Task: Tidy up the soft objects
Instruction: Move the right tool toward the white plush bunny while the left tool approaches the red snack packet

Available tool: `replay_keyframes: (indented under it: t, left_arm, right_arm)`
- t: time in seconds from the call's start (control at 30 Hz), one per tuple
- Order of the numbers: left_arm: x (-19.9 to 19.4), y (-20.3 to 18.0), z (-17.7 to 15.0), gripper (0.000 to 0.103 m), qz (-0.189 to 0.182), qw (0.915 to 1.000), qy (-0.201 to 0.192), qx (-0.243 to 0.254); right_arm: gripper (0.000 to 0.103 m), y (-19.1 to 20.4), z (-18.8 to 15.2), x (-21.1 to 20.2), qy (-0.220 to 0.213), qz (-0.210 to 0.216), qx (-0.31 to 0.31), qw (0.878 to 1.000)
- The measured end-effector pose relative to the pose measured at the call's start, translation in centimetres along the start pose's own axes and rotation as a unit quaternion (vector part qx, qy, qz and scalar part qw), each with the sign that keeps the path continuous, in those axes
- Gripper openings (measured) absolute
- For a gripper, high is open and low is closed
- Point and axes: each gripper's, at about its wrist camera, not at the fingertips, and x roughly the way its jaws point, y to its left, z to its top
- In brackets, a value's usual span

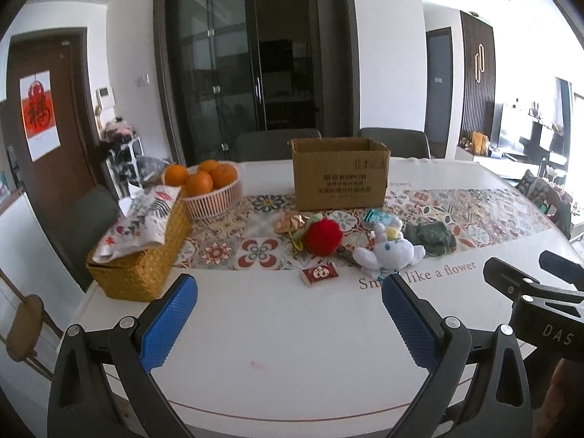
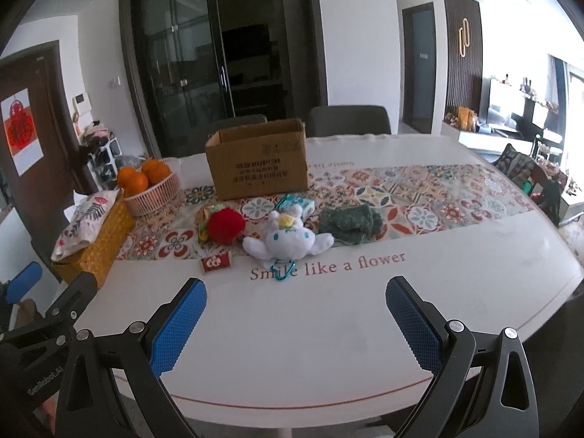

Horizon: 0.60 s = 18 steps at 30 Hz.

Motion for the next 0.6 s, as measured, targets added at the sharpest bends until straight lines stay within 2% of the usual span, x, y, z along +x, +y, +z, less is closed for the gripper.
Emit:
replay_keyframes:
  t: [0.43, 0.6]
  left_arm:
    - [7.0, -0.5, 1.9, 0.103, -0.041, 0.9978, 0.051, 0.013]
    - [11.4, -0.5, 2.0, 0.097, -0.079, 0.9915, 0.090, 0.052]
  right_arm:
    - [0.100, 0.3, 2.7, 6.2, 0.038, -0.004, 0.002, 0.999]
    - [0.100, 1.1, 3.3, 9.3, 0.067, -0.004, 0.002, 0.998]
